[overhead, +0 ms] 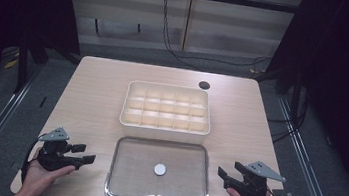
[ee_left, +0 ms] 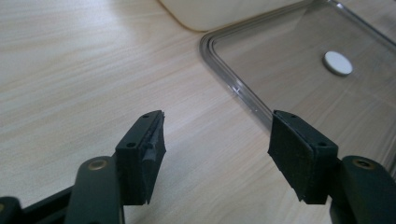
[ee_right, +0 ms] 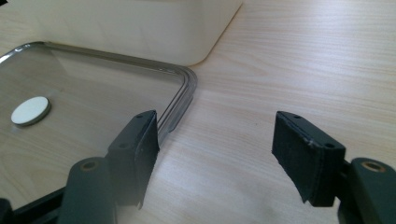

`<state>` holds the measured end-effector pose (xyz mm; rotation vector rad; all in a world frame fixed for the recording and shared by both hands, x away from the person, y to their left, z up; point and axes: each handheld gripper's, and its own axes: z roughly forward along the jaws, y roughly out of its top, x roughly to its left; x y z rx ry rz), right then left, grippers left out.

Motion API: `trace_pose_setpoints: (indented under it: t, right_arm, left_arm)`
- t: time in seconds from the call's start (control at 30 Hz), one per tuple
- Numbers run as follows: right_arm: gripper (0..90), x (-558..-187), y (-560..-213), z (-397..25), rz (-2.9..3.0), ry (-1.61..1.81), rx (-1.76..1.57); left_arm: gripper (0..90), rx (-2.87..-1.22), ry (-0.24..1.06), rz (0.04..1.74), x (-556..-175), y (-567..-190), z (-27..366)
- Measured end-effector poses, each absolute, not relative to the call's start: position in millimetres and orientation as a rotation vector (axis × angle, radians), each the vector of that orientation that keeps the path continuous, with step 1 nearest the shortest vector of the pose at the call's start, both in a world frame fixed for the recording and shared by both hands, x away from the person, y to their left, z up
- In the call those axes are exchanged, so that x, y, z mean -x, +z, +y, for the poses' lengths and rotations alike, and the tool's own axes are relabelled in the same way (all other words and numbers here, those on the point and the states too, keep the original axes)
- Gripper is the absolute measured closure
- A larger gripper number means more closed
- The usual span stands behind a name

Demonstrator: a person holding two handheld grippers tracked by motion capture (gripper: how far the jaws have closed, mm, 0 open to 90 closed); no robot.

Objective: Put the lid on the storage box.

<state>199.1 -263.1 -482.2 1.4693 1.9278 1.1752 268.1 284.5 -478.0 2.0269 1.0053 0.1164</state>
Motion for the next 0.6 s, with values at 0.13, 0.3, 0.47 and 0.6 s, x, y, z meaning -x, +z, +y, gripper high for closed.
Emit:
trace_pose_setpoints:
  t: [0.13,0.3,0.47,0.6]
  right_arm:
    - [36.8,-199,-481,-263,1.957,1.21,-1.476]
    - [41.0,-196,-478,-260,1.98,1.242,-1.482]
    - [43.0,-191,-469,-251,1.998,1.31,-1.462]
    - [45.9,-195,-465,-246,2.042,1.299,-1.444]
  left_arm:
    - [34.3,-1.997,0.095,1.029,-270,-478,286]
    - [32.9,-1.981,0.077,1.05,-265,-477,288]
    - [37.4,-2.0,0.062,1.019,-256,-473,277]
    - [36.9,-2.048,0.072,0.983,-259,-473,266]
